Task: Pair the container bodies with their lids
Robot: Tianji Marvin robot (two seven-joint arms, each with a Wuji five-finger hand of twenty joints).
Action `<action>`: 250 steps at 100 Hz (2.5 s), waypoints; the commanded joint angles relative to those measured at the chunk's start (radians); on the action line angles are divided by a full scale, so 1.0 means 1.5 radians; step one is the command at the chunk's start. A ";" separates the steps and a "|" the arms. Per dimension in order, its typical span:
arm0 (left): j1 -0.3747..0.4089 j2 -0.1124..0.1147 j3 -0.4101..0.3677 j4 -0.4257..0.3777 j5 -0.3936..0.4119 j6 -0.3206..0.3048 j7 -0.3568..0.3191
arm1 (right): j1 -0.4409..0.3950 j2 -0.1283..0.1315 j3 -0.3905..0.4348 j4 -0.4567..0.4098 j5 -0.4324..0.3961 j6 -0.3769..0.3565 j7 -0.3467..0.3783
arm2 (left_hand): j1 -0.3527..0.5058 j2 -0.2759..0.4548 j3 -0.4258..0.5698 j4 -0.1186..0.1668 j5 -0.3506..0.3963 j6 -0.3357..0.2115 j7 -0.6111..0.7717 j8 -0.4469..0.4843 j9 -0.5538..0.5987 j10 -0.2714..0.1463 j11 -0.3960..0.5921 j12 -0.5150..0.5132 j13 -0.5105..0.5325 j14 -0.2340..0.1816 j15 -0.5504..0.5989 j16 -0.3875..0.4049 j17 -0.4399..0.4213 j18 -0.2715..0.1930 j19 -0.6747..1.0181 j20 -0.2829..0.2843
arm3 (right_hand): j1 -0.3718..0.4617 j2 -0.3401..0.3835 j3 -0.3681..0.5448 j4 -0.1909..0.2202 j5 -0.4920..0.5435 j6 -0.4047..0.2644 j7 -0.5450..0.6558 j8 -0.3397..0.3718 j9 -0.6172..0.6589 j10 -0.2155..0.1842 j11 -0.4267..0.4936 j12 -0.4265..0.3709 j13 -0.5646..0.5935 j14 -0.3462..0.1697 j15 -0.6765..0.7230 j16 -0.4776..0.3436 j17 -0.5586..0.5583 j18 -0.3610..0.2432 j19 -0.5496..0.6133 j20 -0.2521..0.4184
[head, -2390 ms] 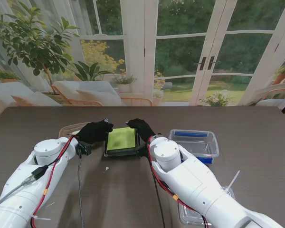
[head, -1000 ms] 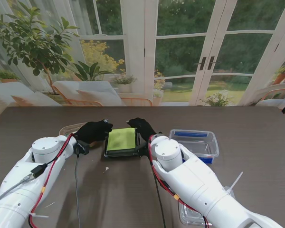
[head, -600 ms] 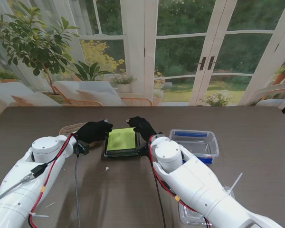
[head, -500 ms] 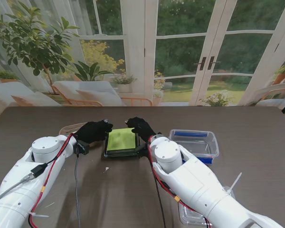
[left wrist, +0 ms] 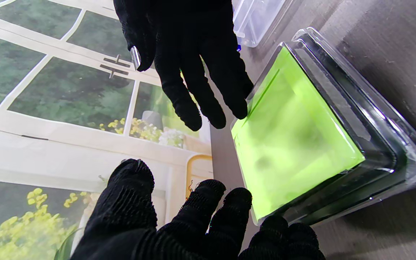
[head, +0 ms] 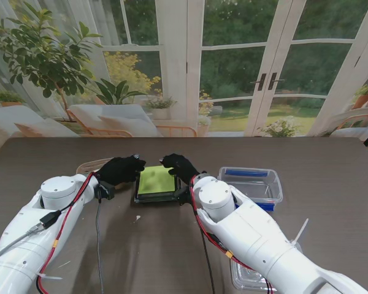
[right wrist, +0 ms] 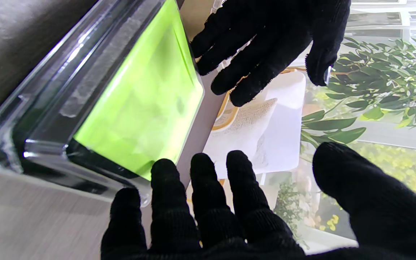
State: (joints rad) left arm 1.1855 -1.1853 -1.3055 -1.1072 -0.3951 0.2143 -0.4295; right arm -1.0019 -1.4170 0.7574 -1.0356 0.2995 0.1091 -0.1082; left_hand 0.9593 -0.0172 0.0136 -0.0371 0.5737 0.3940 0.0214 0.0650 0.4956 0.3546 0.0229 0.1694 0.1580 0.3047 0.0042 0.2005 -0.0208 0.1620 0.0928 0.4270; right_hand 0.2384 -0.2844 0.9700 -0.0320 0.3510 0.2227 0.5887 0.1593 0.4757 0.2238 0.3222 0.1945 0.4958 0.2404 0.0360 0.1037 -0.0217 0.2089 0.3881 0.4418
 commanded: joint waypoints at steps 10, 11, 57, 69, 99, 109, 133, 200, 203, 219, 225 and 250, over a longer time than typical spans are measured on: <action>0.010 0.002 -0.009 -0.016 0.007 0.014 -0.011 | -0.004 -0.003 -0.003 -0.001 0.000 0.004 0.012 | 0.020 0.009 -0.014 0.013 0.002 -0.003 -0.004 -0.002 -0.009 -0.014 0.003 0.004 0.017 -0.011 0.013 0.009 0.004 -0.037 0.010 0.004 | -0.011 -0.010 0.000 -0.020 0.013 -0.019 -0.001 0.007 0.013 -0.025 0.000 0.010 0.010 -0.002 -0.001 0.011 0.132 0.011 0.016 0.014; 0.011 0.003 -0.009 -0.017 0.008 0.015 -0.011 | -0.004 -0.003 -0.003 -0.001 0.000 0.004 0.012 | 0.020 0.009 -0.014 0.013 0.002 -0.003 -0.004 -0.002 -0.009 -0.014 0.003 0.004 0.017 -0.011 0.013 0.009 0.004 -0.037 0.010 0.004 | -0.011 -0.010 0.000 -0.020 0.013 -0.019 -0.001 0.007 0.013 -0.026 0.000 0.010 0.010 -0.003 -0.001 0.012 0.132 0.011 0.016 0.014; 0.037 0.010 -0.032 -0.062 0.019 0.031 0.000 | -0.008 -0.002 -0.003 -0.006 0.006 0.012 0.018 | 0.021 0.008 -0.014 0.013 0.002 -0.004 -0.004 -0.002 -0.007 -0.014 0.004 0.004 0.020 -0.010 0.014 0.010 0.007 -0.035 0.011 0.004 | -0.011 -0.009 -0.003 -0.020 0.011 -0.018 -0.001 0.008 0.008 -0.026 0.000 0.011 0.006 0.000 -0.003 0.014 0.131 0.009 0.013 0.018; 0.041 0.008 -0.032 -0.076 0.015 0.013 0.013 | -0.007 -0.003 -0.004 -0.006 0.007 0.011 0.017 | 0.024 0.006 -0.013 0.013 0.013 -0.003 0.000 -0.001 0.003 -0.011 0.006 0.005 0.035 -0.008 0.020 0.012 0.016 -0.031 0.014 0.006 | -0.011 -0.009 -0.004 -0.020 0.011 -0.018 -0.002 0.008 0.008 -0.026 0.000 0.011 0.005 0.001 -0.003 0.014 0.132 0.010 0.013 0.019; 0.014 0.005 0.006 -0.056 0.027 -0.078 0.025 | -0.007 -0.005 -0.003 -0.003 0.011 0.011 0.013 | 0.030 0.001 -0.011 0.013 0.083 -0.019 0.023 0.010 0.076 -0.006 0.023 0.028 0.124 0.027 0.060 0.057 0.078 0.041 0.074 0.065 | -0.010 -0.010 -0.003 -0.020 0.010 -0.019 -0.001 0.008 0.006 -0.026 0.000 0.011 0.005 0.001 -0.003 0.015 0.133 0.011 0.012 0.020; -0.003 0.004 0.024 -0.030 0.049 -0.111 0.027 | -0.008 -0.005 -0.002 -0.003 0.012 0.010 0.012 | -0.005 0.016 -0.019 0.016 0.102 -0.023 0.036 0.018 0.115 -0.002 0.035 0.045 0.156 0.040 0.084 0.085 0.095 0.059 0.097 0.104 | -0.010 -0.010 -0.003 -0.020 0.011 -0.019 -0.001 0.009 0.007 -0.025 0.001 0.011 0.005 0.001 -0.003 0.015 0.134 0.012 0.012 0.021; -0.035 0.003 0.061 0.025 0.072 -0.146 0.012 | -0.006 -0.005 0.001 0.002 0.010 0.009 0.012 | -0.007 0.017 -0.017 0.018 0.104 -0.022 0.041 0.022 0.126 -0.002 0.036 0.055 0.144 0.037 0.074 0.086 0.085 0.047 0.086 0.111 | -0.010 -0.011 -0.002 -0.020 0.011 -0.018 -0.001 0.009 0.007 -0.025 0.001 0.011 0.006 0.001 -0.003 0.015 0.136 0.012 0.012 0.022; -0.076 -0.007 0.097 0.112 0.073 -0.169 -0.022 | -0.014 -0.003 0.010 0.020 0.017 0.005 0.021 | -0.007 0.019 -0.017 0.017 0.101 -0.019 0.041 0.023 0.125 -0.002 0.035 0.059 0.135 0.031 0.061 0.074 0.081 0.032 0.062 0.088 | -0.009 -0.013 0.003 -0.021 0.023 -0.011 0.006 0.012 0.008 -0.021 0.004 0.012 0.012 -0.006 -0.003 0.014 0.141 0.008 0.010 0.022; -0.076 -0.007 0.097 0.112 0.073 -0.168 -0.023 | -0.014 -0.003 0.010 0.021 0.017 0.004 0.022 | -0.007 0.019 -0.017 0.017 0.100 -0.019 0.040 0.023 0.124 -0.002 0.035 0.059 0.135 0.031 0.061 0.074 0.081 0.032 0.062 0.088 | -0.010 -0.013 0.003 -0.021 0.023 -0.012 0.006 0.012 0.008 -0.020 0.004 0.012 0.011 -0.008 -0.003 0.014 0.141 0.007 0.010 0.022; -0.071 -0.005 0.096 0.102 0.073 -0.158 -0.024 | -0.014 -0.004 0.009 0.022 0.018 0.005 0.023 | -0.007 0.020 -0.017 0.017 0.099 -0.019 0.040 0.023 0.124 0.000 0.034 0.059 0.134 0.032 0.061 0.074 0.080 0.032 0.063 0.088 | -0.010 -0.012 0.003 -0.022 0.023 -0.011 0.006 0.012 0.007 -0.021 0.003 0.012 0.012 -0.008 -0.003 0.014 0.141 0.007 0.010 0.022; -0.069 -0.003 0.095 0.098 0.074 -0.153 -0.025 | -0.013 -0.004 0.008 0.023 0.017 0.005 0.024 | -0.006 0.019 -0.017 0.017 0.100 -0.018 0.040 0.023 0.124 0.000 0.034 0.059 0.135 0.033 0.061 0.074 0.081 0.032 0.064 0.088 | -0.009 -0.013 0.003 -0.022 0.023 -0.011 0.006 0.012 0.008 -0.021 0.004 0.012 0.012 -0.007 -0.003 0.014 0.141 0.007 0.010 0.022; -0.061 0.000 0.091 0.092 0.078 -0.137 -0.031 | -0.014 -0.005 0.005 0.023 0.017 0.008 0.025 | -0.007 0.019 -0.017 0.017 0.100 -0.013 0.040 0.023 0.123 0.002 0.034 0.059 0.138 0.036 0.063 0.075 0.086 0.035 0.067 0.091 | -0.009 -0.013 0.004 -0.022 0.025 -0.003 0.008 0.013 0.008 -0.016 0.005 0.013 0.013 -0.008 -0.003 0.013 0.143 0.004 0.010 0.022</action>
State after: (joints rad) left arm 1.0803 -1.1867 -1.1711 -0.9756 -0.2836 -0.0046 -0.4501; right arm -1.0095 -1.4206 0.7728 -1.0120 0.3257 0.1140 -0.0890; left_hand 0.9683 -0.0175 0.0135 -0.0367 0.7129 0.3791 0.0813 0.0917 0.6608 0.3624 0.0782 0.2462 0.3616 0.3187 0.1052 0.3168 0.1063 0.1108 0.2217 0.5892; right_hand 0.2384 -0.2844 0.9700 -0.0321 0.3722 0.2228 0.5889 0.1701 0.4757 0.2219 0.3223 0.2028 0.5002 0.1595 0.0391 0.1264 -0.0118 0.1439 0.3904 0.4573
